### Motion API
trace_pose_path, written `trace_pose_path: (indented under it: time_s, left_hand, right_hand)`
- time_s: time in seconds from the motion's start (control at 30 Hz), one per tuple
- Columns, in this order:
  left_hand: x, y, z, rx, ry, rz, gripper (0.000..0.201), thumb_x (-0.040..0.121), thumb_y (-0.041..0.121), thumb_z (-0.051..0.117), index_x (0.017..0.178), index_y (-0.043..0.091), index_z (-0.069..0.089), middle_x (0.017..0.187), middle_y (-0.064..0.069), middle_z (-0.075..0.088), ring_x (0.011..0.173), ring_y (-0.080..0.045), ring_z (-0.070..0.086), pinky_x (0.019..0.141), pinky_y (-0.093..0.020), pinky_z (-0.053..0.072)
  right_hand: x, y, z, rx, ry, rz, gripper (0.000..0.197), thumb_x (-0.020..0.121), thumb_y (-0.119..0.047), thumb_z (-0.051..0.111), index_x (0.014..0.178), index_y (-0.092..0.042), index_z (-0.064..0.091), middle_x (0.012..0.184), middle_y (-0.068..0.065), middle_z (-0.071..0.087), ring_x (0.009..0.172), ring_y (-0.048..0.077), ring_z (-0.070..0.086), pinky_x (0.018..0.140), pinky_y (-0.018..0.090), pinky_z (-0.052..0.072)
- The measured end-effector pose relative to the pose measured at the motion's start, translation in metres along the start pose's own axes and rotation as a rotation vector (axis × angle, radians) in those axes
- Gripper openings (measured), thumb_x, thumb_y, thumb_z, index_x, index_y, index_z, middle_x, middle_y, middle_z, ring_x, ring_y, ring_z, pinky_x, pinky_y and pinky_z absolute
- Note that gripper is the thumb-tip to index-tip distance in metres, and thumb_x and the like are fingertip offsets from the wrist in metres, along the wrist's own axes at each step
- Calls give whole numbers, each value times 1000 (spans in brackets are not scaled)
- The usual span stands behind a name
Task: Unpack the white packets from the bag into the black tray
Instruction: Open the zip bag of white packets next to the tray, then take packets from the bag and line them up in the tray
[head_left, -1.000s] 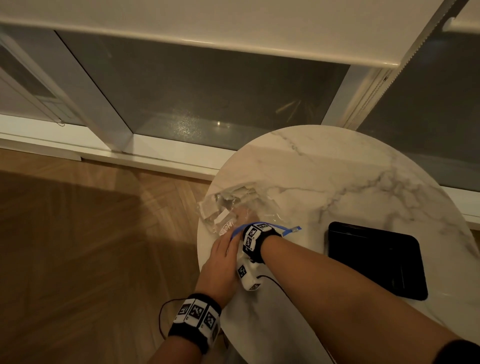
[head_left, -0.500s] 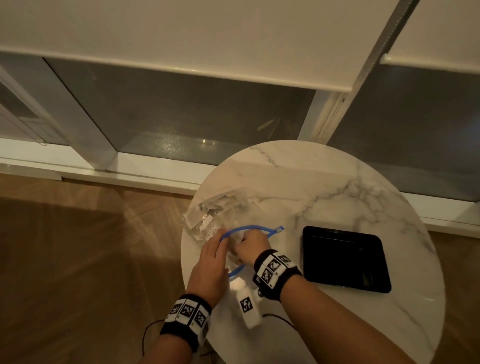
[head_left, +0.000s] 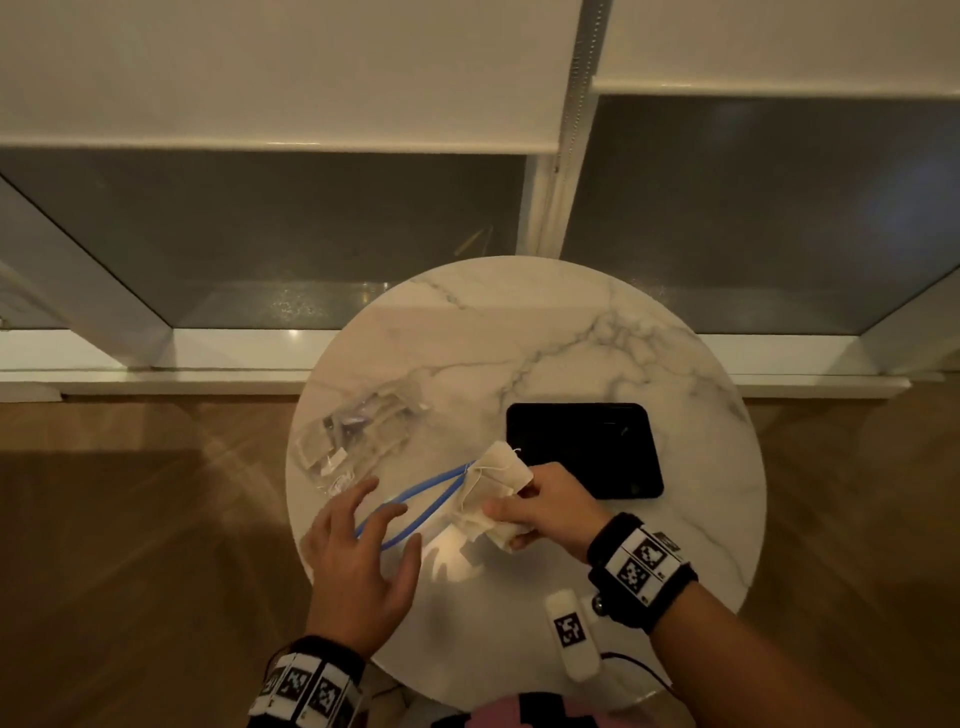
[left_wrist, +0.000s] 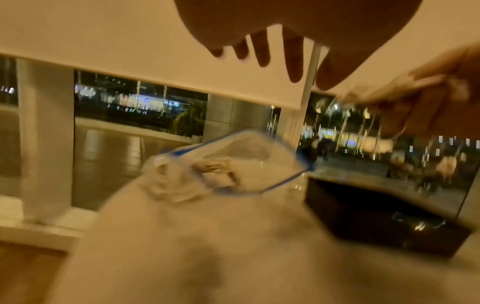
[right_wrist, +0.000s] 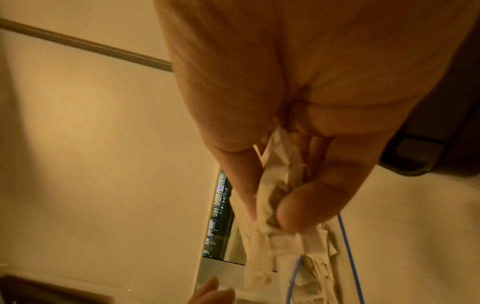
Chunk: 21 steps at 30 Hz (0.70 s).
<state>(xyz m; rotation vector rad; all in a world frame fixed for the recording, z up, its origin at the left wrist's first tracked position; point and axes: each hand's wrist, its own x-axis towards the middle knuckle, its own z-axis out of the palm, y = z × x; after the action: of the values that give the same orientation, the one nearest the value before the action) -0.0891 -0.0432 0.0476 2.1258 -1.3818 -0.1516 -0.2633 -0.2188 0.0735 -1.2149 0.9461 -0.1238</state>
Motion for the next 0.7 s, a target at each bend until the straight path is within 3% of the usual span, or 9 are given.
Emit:
trace_pose_path:
  time_s: [0.07,0.1,0.17,0.2,0.27,0.33,0.5,0.63,0.7]
  left_hand:
    - [6,31,-2,-451,-146,-191,44,82,55,60,121,35,59,133,11,54,118,-6,55,96,-29,46]
    - [11,49,1,-698,-259,-317,51,82,57,61,128,38,55,131,11,58,112,-6,61,89,-30,53]
    - [20,74,15,-1028,-436,-511,52,86,50,64,134,38,54,126,2,66,106,-16,68,79,-42,60]
    - [25,82,22,-1086,-470,-538,49,87,44,64,134,31,57,121,-4,69,102,-22,70,75,-45,60]
    - [30,97,36,-1057,-446,-512,40,89,34,64,126,17,62,112,-15,70,88,-27,71,64,-41,58]
    - [31,109,48,-1003,-387,-502,28,96,26,62,120,12,64,105,-18,71,81,-26,70,58,-36,55]
    - [22,130,67,-1020,-294,-581,20,100,14,57,119,9,64,105,-15,73,88,-27,71,65,-37,57]
    - [18,134,76,-1032,-215,-668,20,100,16,58,118,8,63,107,-17,72,85,-24,71,65,-33,56]
    - [19,135,77,-1080,-165,-714,21,99,15,59,118,8,63,106,-16,72,82,-22,71,64,-31,57]
  right_hand:
    - [-11,0,-7,-20,-66,-27,21,83,-15,76,99,-1,72,81,12,70,71,20,67,59,32,57]
    - [-17,0,-11,-38,-101,-42,20,83,-16,76,99,-4,73,83,12,70,71,20,68,59,30,57]
    - [-25,0,-18,-78,-157,-72,19,83,-17,75,100,-8,73,84,10,72,72,19,69,59,30,57]
    - [-28,-1,-22,-93,-171,-84,18,83,-17,75,100,-9,73,85,11,73,74,20,70,61,31,57]
    - [-35,-1,-33,-96,-175,-98,19,84,-15,74,101,-7,73,90,14,74,78,23,72,63,32,58]
    - [-41,3,-47,-57,-176,-93,22,83,-12,75,104,-4,72,94,15,74,82,25,73,64,29,59]
    - [-52,20,-78,68,-210,-68,31,80,-2,75,111,-3,70,99,18,74,88,29,71,80,37,59]
    - [-57,29,-95,-18,-135,-58,43,80,-5,76,120,-15,65,97,6,76,85,20,71,71,29,57]
    - [-58,33,-102,-50,-113,-57,42,80,-10,77,120,-15,65,96,3,76,85,16,71,68,25,55]
